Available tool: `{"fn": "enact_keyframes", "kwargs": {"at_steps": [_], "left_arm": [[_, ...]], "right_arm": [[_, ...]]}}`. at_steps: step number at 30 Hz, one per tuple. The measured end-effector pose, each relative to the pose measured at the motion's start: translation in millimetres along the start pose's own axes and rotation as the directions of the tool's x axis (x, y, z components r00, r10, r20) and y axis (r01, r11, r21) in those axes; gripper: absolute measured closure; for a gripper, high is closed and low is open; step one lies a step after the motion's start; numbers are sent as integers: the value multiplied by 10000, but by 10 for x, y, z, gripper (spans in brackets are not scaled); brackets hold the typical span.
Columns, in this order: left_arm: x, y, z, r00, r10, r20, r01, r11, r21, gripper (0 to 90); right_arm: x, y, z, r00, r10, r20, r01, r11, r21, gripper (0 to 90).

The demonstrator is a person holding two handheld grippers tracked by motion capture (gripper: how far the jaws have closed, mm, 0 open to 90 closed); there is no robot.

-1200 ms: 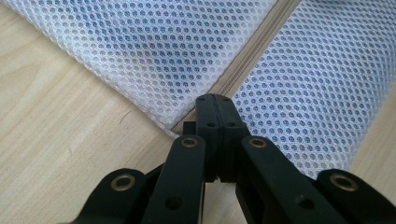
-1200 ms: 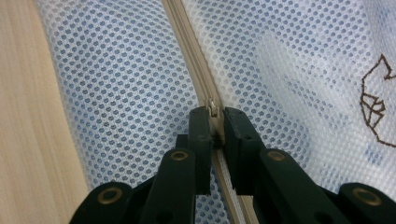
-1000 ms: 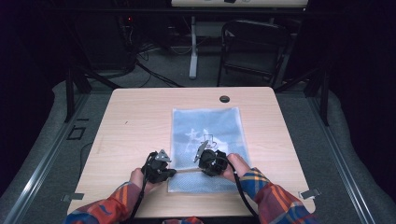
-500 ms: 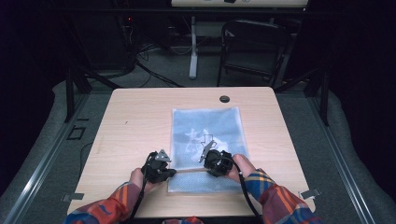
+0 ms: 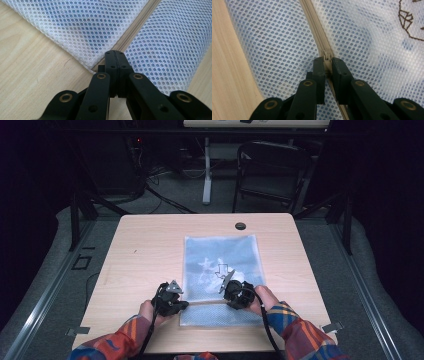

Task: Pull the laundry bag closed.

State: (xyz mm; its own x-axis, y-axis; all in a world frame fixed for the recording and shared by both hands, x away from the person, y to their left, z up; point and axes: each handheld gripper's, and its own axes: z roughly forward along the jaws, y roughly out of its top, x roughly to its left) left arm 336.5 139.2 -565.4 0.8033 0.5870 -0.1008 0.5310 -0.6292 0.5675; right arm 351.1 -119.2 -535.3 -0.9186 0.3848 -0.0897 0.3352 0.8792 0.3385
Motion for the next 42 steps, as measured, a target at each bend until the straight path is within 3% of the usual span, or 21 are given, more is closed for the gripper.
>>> {"fn": "enact_keyframes", "kwargs": {"at_steps": [29, 42], "left_arm": [[0, 1, -1, 10000, 30, -11, -30, 10000, 14, 900], [-1, 1, -1, 10000, 40, -9, -40, 10000, 17, 900]], "right_arm": [[-83, -193, -73, 9996, 270, 111, -272, 9995, 156, 820], [-156, -349, -134, 9967, 815, 71, -816, 9964, 221, 817]]}}
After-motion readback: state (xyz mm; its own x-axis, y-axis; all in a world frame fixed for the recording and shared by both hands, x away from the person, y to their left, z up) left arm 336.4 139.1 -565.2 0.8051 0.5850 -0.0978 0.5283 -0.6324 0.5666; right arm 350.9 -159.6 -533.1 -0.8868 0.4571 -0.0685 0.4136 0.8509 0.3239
